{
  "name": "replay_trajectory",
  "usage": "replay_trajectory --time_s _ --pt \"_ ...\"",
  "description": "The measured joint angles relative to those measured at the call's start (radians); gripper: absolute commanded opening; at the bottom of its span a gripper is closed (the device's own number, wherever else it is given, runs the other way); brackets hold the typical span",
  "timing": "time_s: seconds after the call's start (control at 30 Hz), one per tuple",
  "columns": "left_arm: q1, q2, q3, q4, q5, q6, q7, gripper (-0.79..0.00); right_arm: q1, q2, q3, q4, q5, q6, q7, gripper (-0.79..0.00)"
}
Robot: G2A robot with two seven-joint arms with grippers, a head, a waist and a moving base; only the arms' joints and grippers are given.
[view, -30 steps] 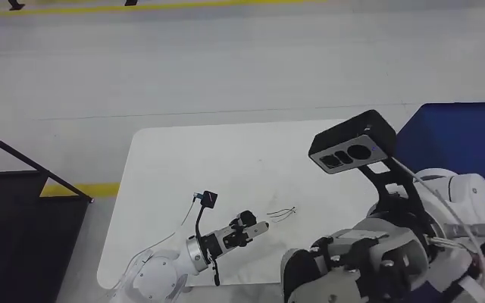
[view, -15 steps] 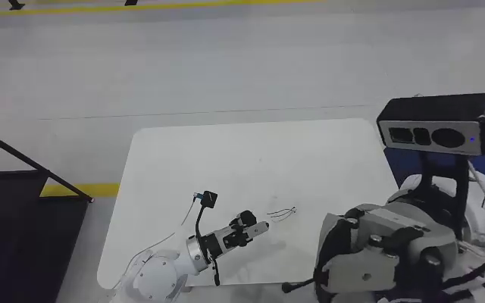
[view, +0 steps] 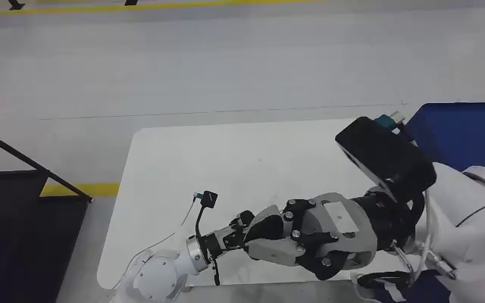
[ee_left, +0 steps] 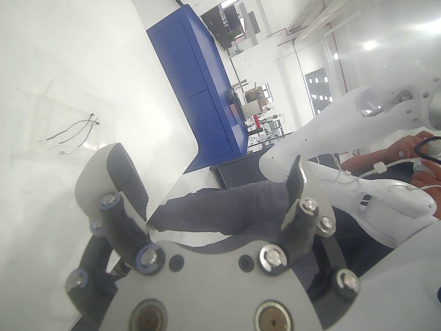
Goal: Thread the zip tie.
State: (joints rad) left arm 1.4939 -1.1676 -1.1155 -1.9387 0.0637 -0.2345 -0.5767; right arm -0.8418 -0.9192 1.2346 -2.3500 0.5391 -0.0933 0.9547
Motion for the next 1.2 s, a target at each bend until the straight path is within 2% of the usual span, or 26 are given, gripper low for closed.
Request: replay_trajectory --time_s 0.1,0.27,0.37,0.47,0.67,0.8,0.97,1.2 --pt "0.000 0.000 0.000 0.000 0.000 0.000 0.000 0.000 0.043 -0.004 -0.021 0.000 0.125 0.114 0.049 -0.785" --pt "0.000 0.000 0.000 0.000 0.000 0.000 0.000 0.000 0.010 -0.007 -0.038 0.000 0.339 0.293 -0.008 -0.785" --pt "0.000 0.000 0.000 0.000 0.000 0.000 0.000 0.000 -0.007 0.005 0.013 0.010 0.286 0.379 -0.051 -0.785" --pt "0.000 0.000 0.000 0.000 0.000 0.000 0.000 0.000 -0.064 0.016 0.095 0.102 0.184 0.374 -0.030 -0.785" --pt "0.000 0.000 0.000 0.000 0.000 0.000 0.000 0.000 -0.198 0.052 0.301 0.383 0.073 0.339 0.168 -0.785" --pt "0.000 0.000 0.000 0.000 0.000 0.000 0.000 0.000 -0.247 0.069 0.416 0.500 0.042 0.318 0.262 -0.785" --pt "0.000 0.000 0.000 0.000 0.000 0.000 0.000 0.000 -0.264 0.078 0.460 0.589 0.084 0.328 0.335 -0.785" --pt "0.000 0.000 0.000 0.000 0.000 0.000 0.000 0.000 -0.263 0.077 0.460 0.588 0.082 0.327 0.335 -0.785"
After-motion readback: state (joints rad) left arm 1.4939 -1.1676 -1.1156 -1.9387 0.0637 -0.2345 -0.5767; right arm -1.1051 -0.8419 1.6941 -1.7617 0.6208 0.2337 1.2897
